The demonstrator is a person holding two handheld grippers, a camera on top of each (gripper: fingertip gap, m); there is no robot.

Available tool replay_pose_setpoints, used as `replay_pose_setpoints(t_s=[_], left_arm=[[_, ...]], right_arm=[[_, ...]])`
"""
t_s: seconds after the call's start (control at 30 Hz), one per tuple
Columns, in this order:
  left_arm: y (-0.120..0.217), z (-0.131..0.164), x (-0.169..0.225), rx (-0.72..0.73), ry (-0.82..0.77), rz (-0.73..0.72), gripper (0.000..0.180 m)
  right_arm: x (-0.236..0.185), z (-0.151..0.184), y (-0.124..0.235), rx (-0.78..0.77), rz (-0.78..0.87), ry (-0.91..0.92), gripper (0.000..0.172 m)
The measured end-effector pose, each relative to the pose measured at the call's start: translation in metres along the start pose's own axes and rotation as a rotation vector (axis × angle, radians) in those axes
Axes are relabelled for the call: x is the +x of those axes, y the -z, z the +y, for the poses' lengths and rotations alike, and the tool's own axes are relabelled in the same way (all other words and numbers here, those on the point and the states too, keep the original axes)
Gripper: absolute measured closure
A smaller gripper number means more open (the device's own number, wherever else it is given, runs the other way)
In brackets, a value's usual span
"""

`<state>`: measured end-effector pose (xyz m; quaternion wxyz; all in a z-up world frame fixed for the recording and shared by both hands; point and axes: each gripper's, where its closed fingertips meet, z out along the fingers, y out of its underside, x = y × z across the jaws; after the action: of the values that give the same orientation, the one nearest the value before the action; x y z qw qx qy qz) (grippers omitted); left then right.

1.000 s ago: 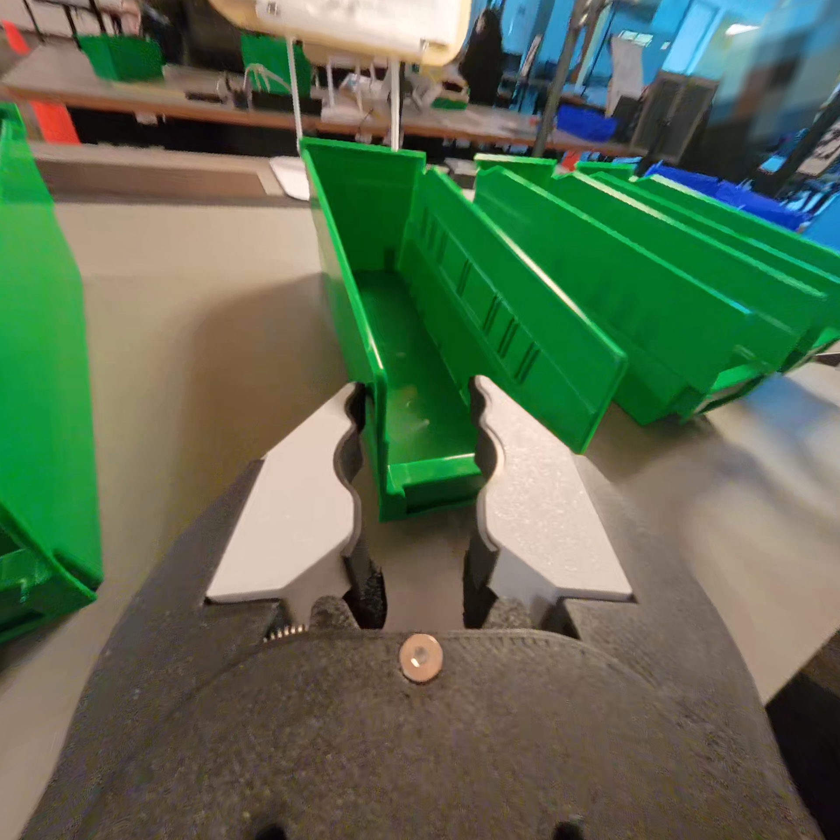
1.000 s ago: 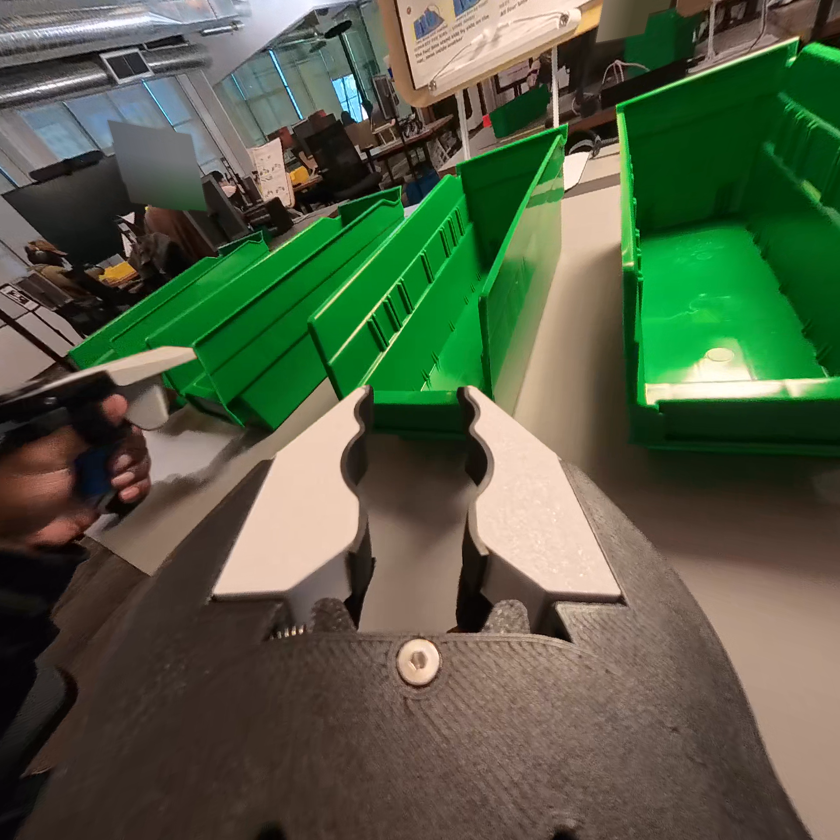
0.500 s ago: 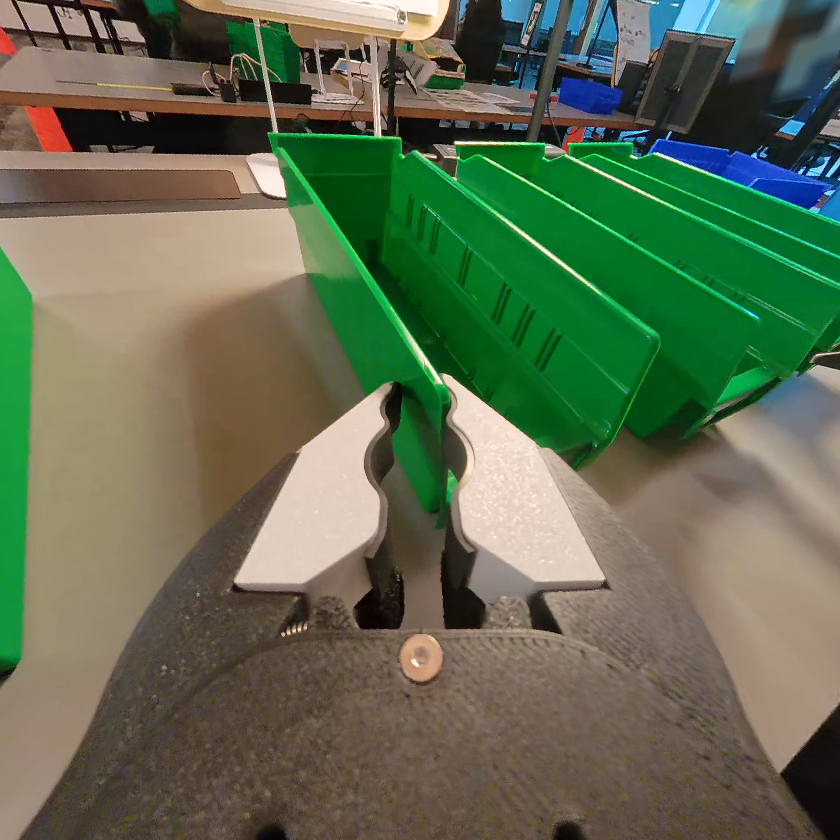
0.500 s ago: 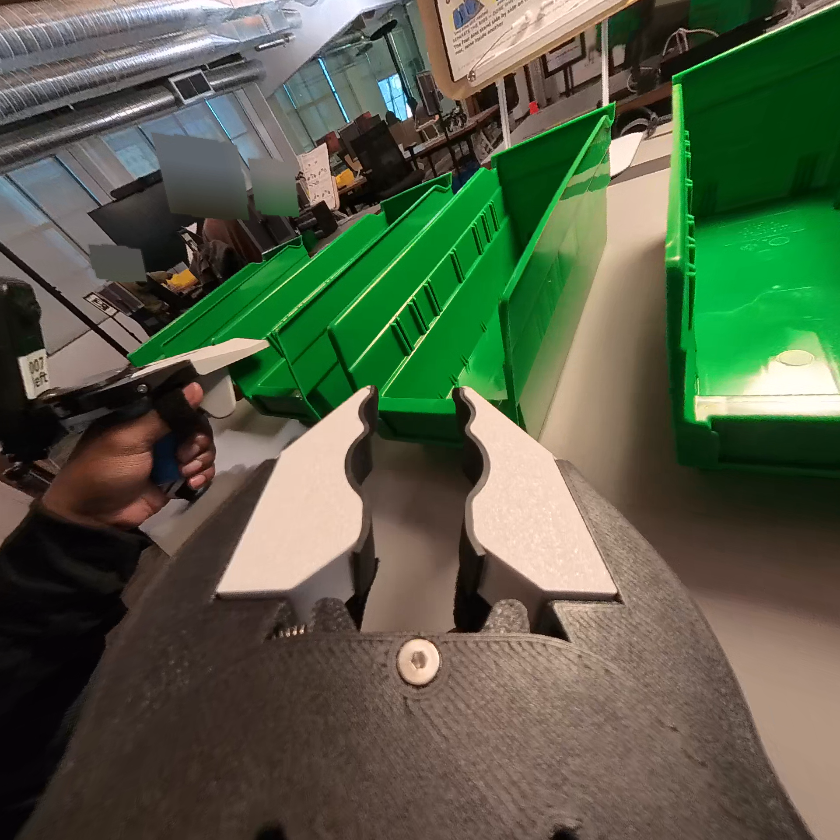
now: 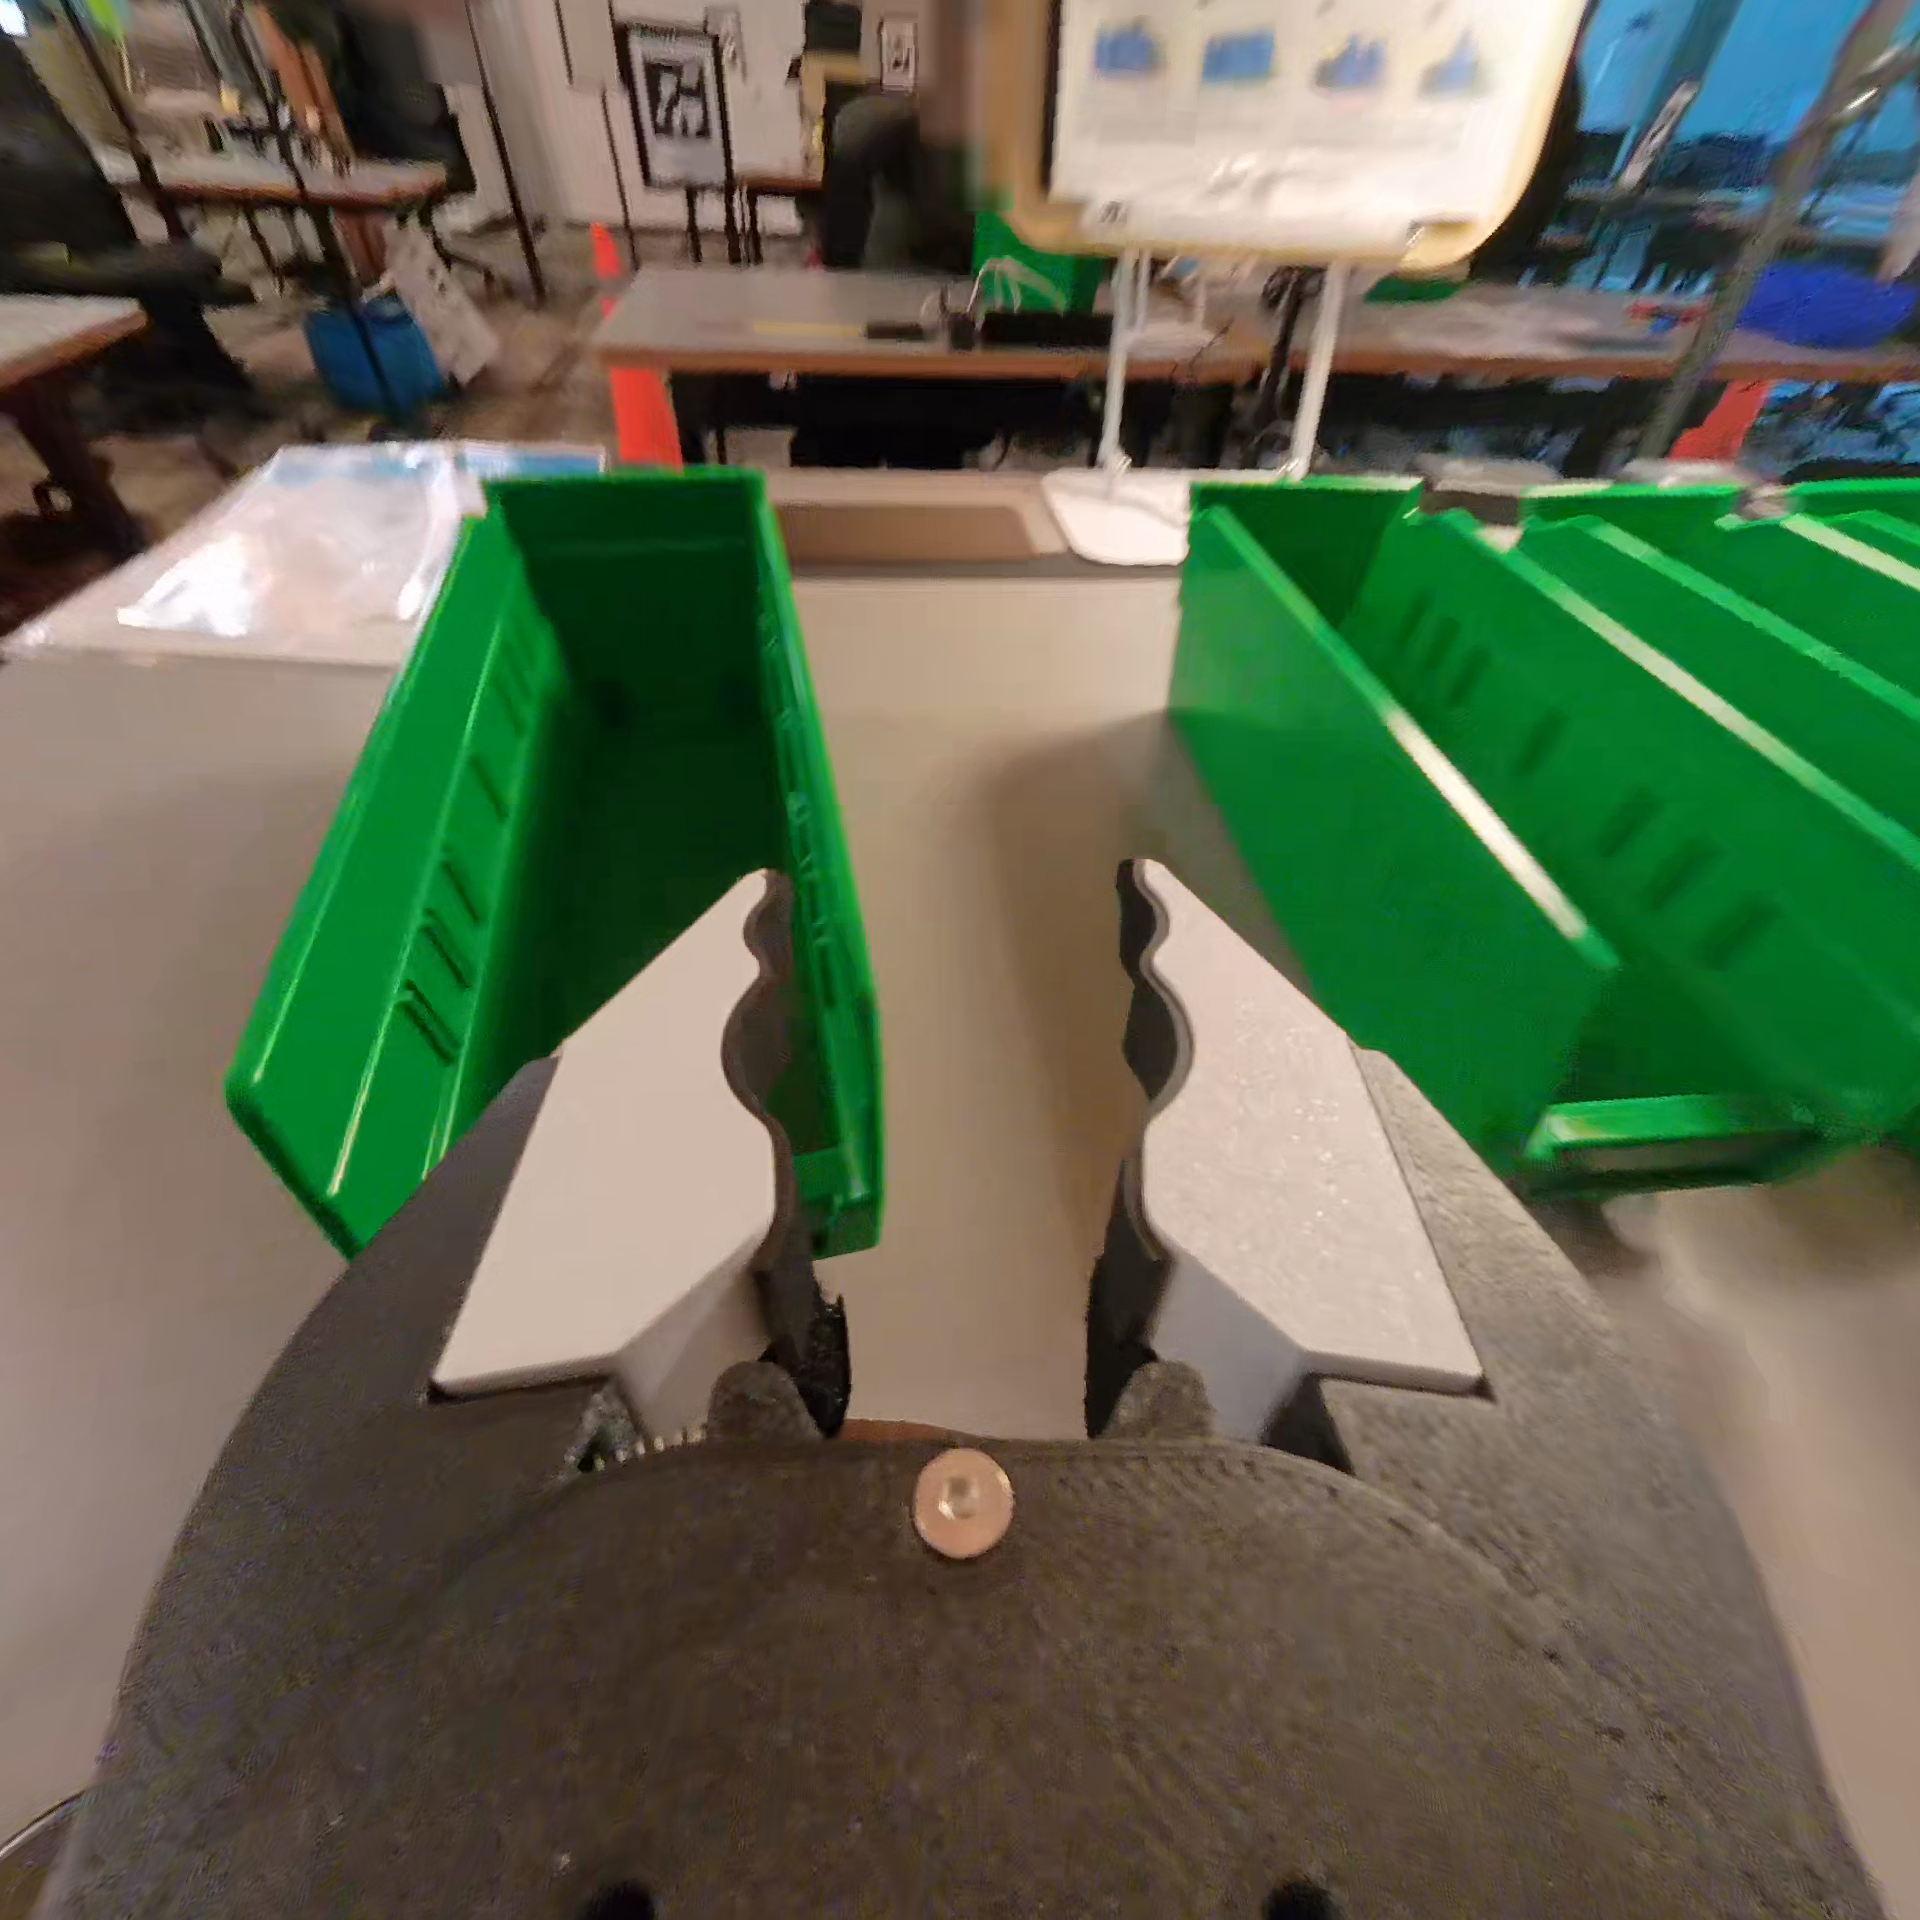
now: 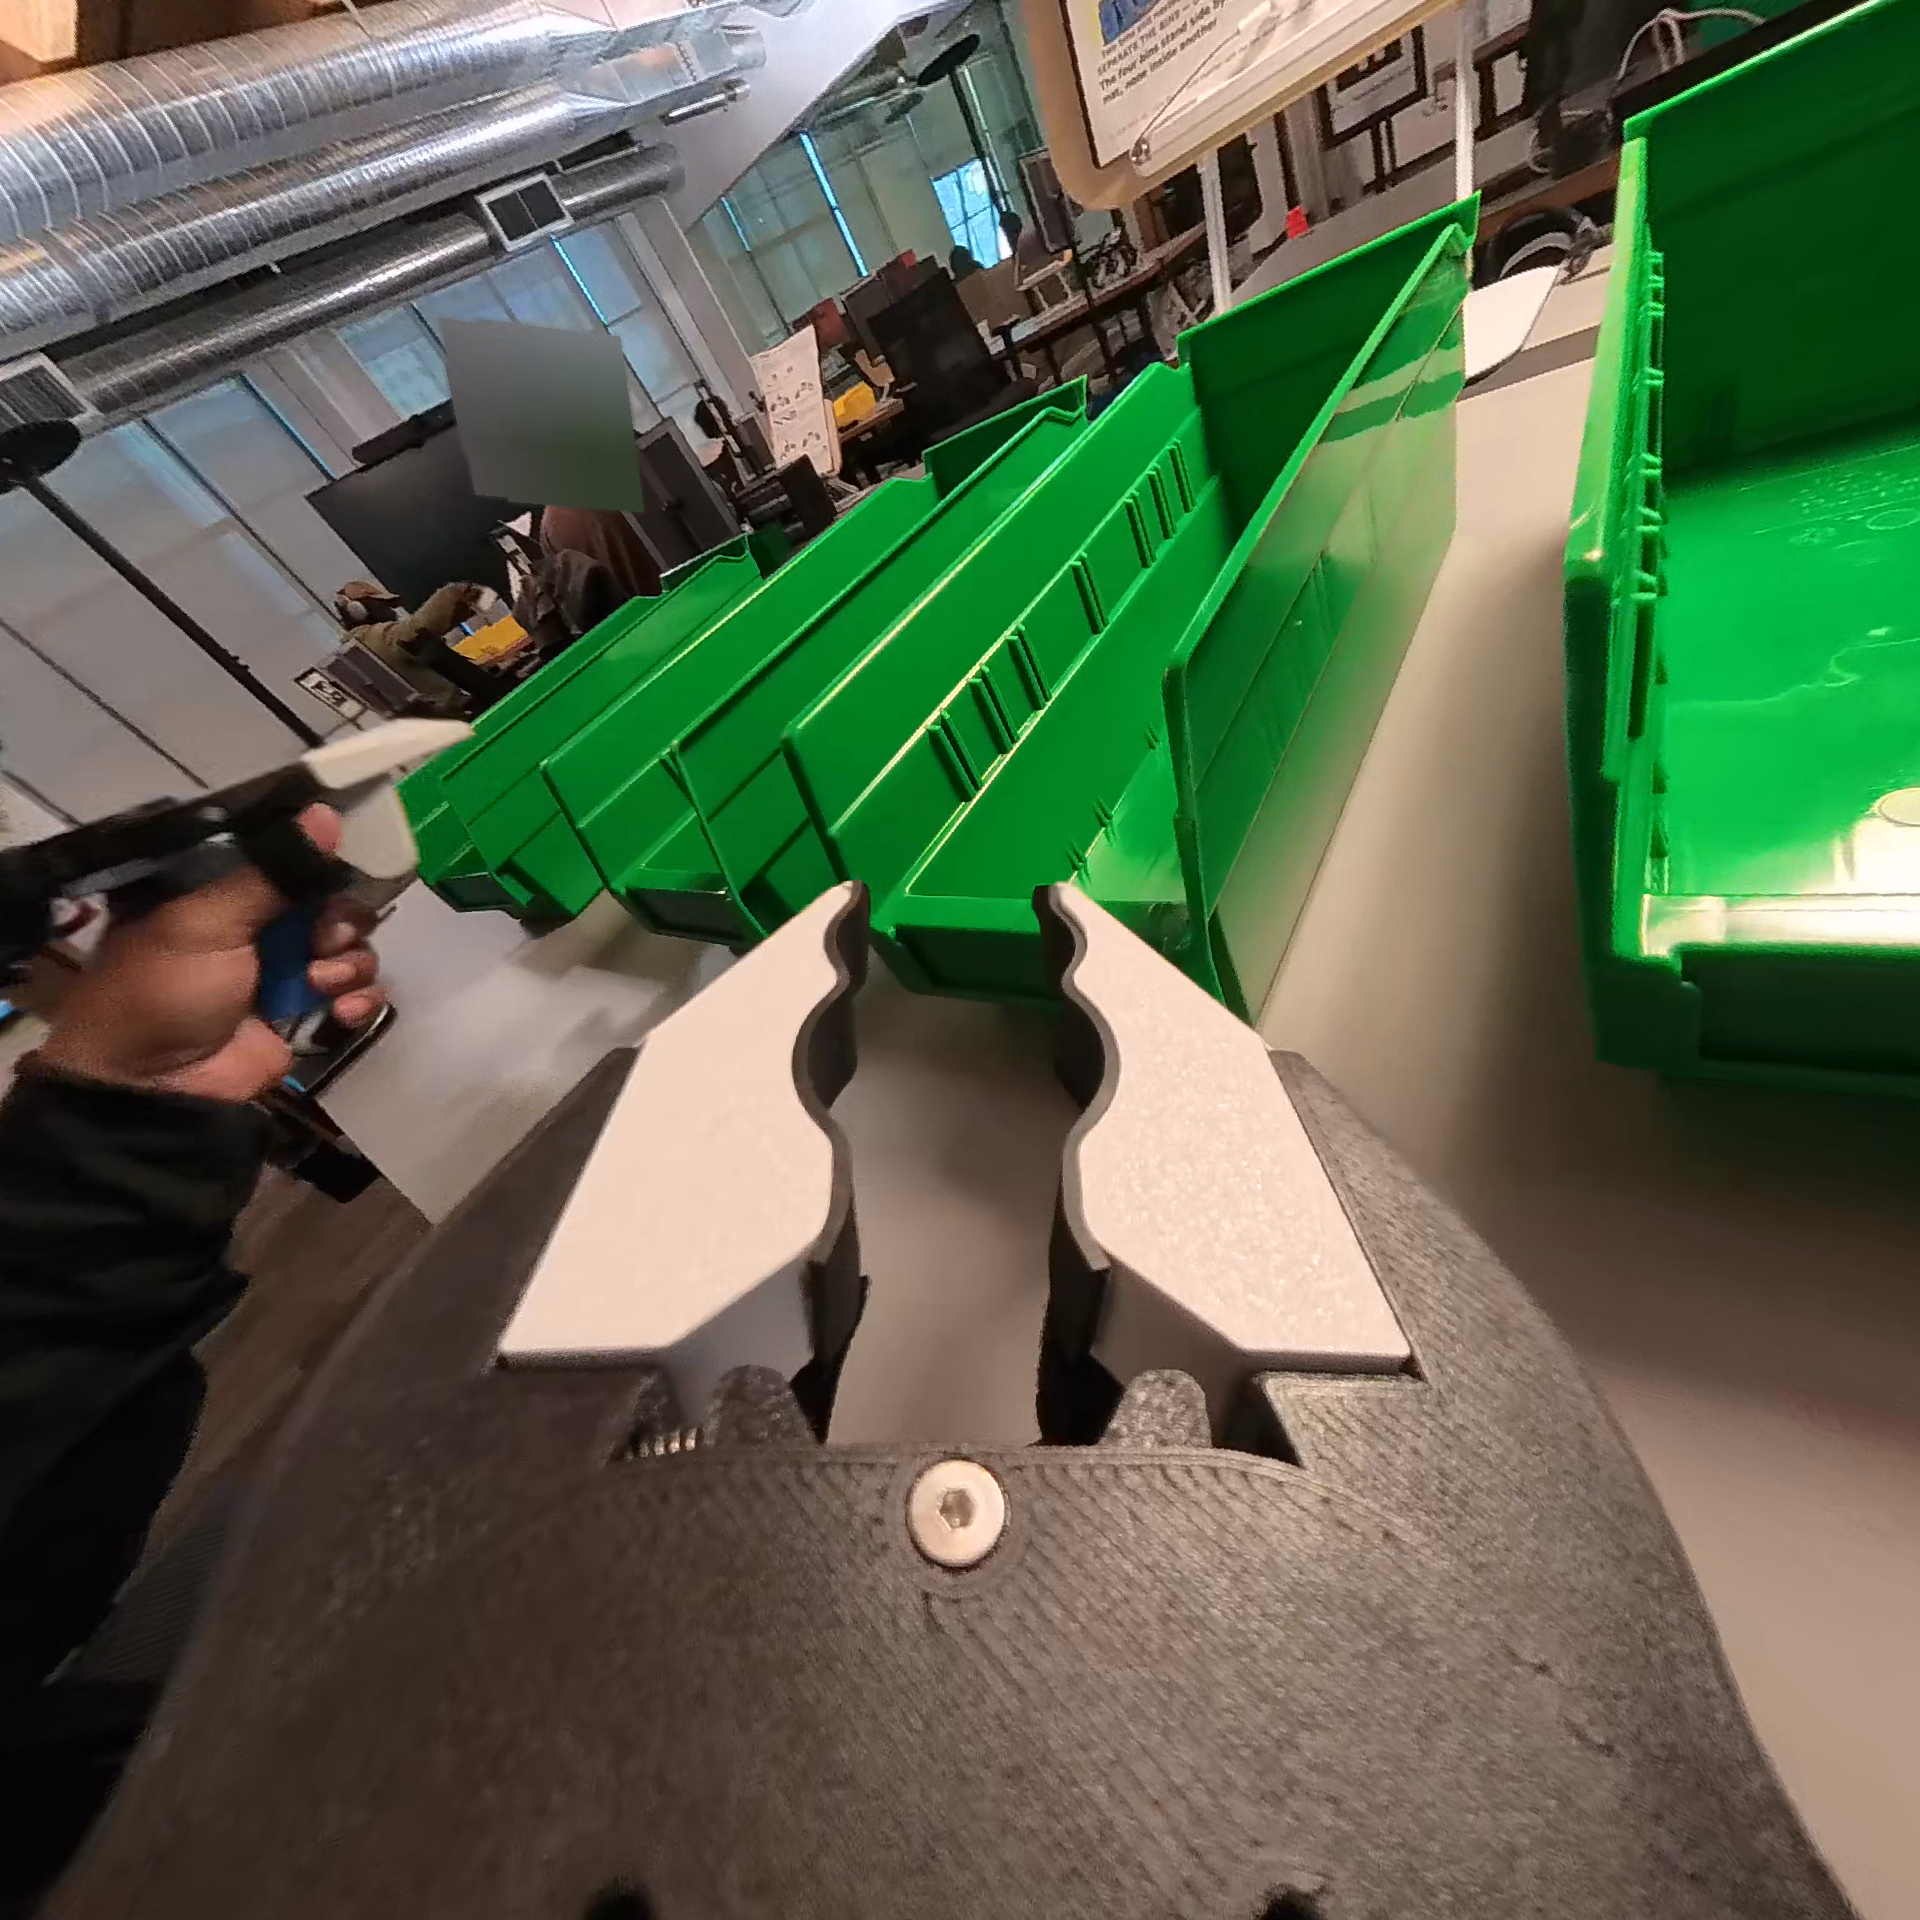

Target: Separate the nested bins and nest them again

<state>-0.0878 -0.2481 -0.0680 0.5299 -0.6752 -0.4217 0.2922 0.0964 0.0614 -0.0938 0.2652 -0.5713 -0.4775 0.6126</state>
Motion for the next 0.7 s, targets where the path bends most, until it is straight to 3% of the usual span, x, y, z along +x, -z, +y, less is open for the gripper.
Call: replay_pose_setpoints(t_s=[0.2,0.7], left_arm=[[-0.027,0.030,-0.007,-0.075,-0.023,0.000,0.163],[-0.039,0.030,0.055,-0.045,-0.012,0.138,0.167]], right_arm=[[0.000,-0.002,0.003,0.014,-0.046,-0.051,0.141],[-0.001,0.000,0.000,-0.007,-0.062,-0.062,0.143]])
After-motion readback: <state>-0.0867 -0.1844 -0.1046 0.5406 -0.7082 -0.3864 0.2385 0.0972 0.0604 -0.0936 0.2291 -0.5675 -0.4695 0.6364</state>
